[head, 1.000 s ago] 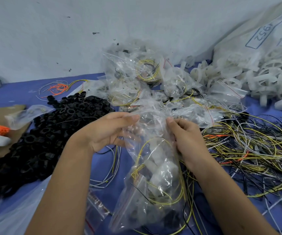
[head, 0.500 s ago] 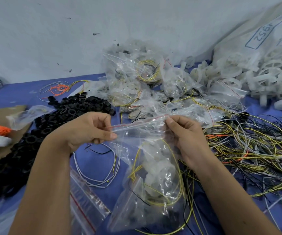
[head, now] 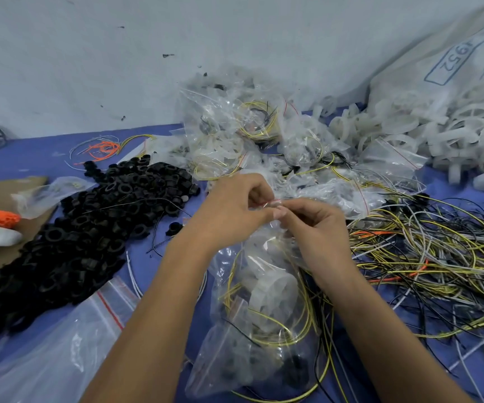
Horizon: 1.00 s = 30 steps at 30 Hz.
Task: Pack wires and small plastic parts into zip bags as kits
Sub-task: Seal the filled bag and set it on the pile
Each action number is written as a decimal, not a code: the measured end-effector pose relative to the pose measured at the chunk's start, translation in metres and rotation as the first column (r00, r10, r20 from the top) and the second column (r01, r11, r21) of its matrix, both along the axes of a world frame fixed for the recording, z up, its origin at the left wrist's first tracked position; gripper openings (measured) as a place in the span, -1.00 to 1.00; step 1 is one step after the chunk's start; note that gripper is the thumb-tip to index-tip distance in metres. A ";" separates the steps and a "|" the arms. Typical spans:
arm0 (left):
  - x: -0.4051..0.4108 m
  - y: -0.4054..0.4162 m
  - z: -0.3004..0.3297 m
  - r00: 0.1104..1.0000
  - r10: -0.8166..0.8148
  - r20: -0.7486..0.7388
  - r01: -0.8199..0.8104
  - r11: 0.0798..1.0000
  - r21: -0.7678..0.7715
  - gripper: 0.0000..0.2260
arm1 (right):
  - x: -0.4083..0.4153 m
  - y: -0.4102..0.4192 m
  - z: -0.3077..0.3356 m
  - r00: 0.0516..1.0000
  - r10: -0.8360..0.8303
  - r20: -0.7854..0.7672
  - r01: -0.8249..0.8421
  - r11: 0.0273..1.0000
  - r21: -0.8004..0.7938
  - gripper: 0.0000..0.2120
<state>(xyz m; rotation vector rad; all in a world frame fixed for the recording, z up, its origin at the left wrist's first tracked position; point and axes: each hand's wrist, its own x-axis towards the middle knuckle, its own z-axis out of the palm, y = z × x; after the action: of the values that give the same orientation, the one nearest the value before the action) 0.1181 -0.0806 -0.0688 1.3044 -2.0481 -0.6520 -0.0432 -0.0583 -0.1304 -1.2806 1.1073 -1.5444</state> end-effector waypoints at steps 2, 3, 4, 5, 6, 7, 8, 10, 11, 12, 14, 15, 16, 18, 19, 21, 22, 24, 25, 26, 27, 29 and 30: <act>0.000 -0.002 -0.003 0.999 0.001 -0.053 -0.001 1.000 0.003 -0.88 | -0.001 0.000 0.001 0.999 -0.018 0.039 0.018 1.000 0.021 -0.92; 0.001 -0.003 -0.004 0.998 0.004 -0.064 -0.004 1.000 -0.002 -0.89 | -0.002 0.000 0.001 0.998 -0.021 0.051 0.019 0.999 0.027 -0.91; 0.002 -0.004 -0.004 0.998 0.004 -0.067 -0.004 1.000 -0.003 -0.89 | -0.002 0.000 0.001 0.998 -0.020 0.056 0.018 0.999 0.032 -0.91; 0.002 -0.004 -0.005 0.998 0.003 -0.066 -0.002 1.000 0.002 -0.89 | -0.002 0.000 0.001 0.998 -0.014 0.054 0.012 0.999 0.034 -0.91; 0.003 -0.004 -0.005 0.998 -0.002 -0.063 0.002 1.000 0.011 -0.89 | -0.002 0.000 0.002 0.999 -0.007 0.047 0.006 0.999 0.033 -0.91; 0.004 -0.005 -0.005 0.998 -0.007 -0.056 0.009 1.000 0.020 -0.89 | -0.002 0.000 0.002 0.999 -0.001 0.042 0.000 1.000 0.030 -0.91; 0.004 -0.005 -0.005 0.999 -0.013 -0.047 0.014 1.000 0.026 -0.90 | -0.003 0.000 0.002 0.999 0.000 0.040 -0.001 1.000 0.028 -0.90; 0.006 -0.005 -0.005 0.999 -0.018 -0.039 0.019 0.999 0.033 -0.92 | -0.003 -0.001 0.001 0.999 -0.006 0.038 0.005 1.000 0.030 -0.89; 0.006 -0.006 -0.005 0.999 -0.020 -0.045 0.021 0.999 0.038 -0.92 | -0.003 -0.001 0.001 0.999 -0.011 0.038 0.009 0.999 0.033 -0.89; 0.007 -0.006 -0.005 0.998 -0.025 -0.050 0.027 0.999 0.041 -0.91 | -0.003 -0.001 0.001 0.999 -0.015 0.039 0.014 0.999 0.034 -0.89; 0.006 -0.005 -0.005 0.998 -0.038 -0.052 0.040 0.998 0.039 -0.87 | -0.003 -0.001 0.001 0.999 -0.014 0.036 0.013 0.999 0.029 -0.90; 0.006 -0.005 -0.005 0.998 -0.042 -0.055 0.044 0.998 0.036 -0.86 | -0.003 0.000 0.001 0.999 -0.011 0.030 0.010 1.000 0.023 -0.90; 0.005 -0.005 -0.005 0.997 -0.043 -0.059 0.045 0.998 0.033 -0.86 | -0.003 0.000 0.002 1.000 -0.010 0.021 0.009 1.000 0.018 -0.91; 0.003 -0.004 -0.007 0.997 -0.034 -0.065 0.036 0.999 0.033 -0.88 | -0.002 0.000 0.002 1.000 -0.017 0.006 0.017 1.000 0.011 -0.92; 0.002 -0.004 -0.007 0.997 -0.030 -0.068 0.032 0.999 0.036 -0.90 | -0.002 0.000 0.002 1.000 -0.024 0.001 0.024 1.000 0.008 -0.93; 0.002 -0.004 -0.008 0.997 -0.029 -0.074 0.032 0.998 0.045 -0.92 | -0.002 0.000 0.002 0.999 -0.030 -0.010 0.030 1.000 0.001 -0.95; 0.002 -0.005 -0.008 0.997 -0.030 -0.076 0.034 0.998 0.050 -0.91 | -0.001 0.001 0.002 0.999 -0.028 -0.015 0.028 1.000 -0.004 -0.95; 0.003 -0.005 -0.008 0.996 -0.035 -0.081 0.039 0.998 0.055 -0.88 | -0.002 0.002 0.002 0.999 -0.023 -0.023 0.022 1.000 -0.018 -0.95; 0.003 -0.005 -0.007 0.996 -0.036 -0.085 0.041 0.997 0.059 -0.88 | -0.002 0.002 0.002 0.999 -0.021 -0.025 0.020 0.999 -0.025 -0.95; 0.003 -0.004 -0.007 0.995 -0.036 -0.089 0.041 0.997 0.064 -0.89 | -0.002 0.001 0.003 1.000 -0.018 -0.025 0.018 0.999 -0.031 -0.95; 0.002 -0.004 -0.007 0.995 -0.033 -0.095 0.040 0.997 0.070 -0.91 | -0.002 0.001 0.003 1.000 -0.014 -0.023 0.014 0.999 -0.033 -0.94; 0.003 -0.004 -0.006 0.993 -0.030 -0.116 0.040 0.995 0.086 -0.94 | -0.002 0.001 0.002 1.000 -0.005 -0.026 0.004 1.000 -0.028 -0.94; 0.003 -0.003 -0.006 0.991 -0.028 -0.131 0.041 0.994 0.098 -0.94 | -0.002 0.001 0.002 0.999 -0.003 -0.036 0.003 1.000 -0.024 -0.94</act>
<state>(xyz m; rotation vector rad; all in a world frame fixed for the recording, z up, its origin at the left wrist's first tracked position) 0.1213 -0.0839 -0.0751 1.2508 -1.9588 -0.8433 -0.0453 -0.0575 -0.1285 -1.3277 1.1168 -1.5464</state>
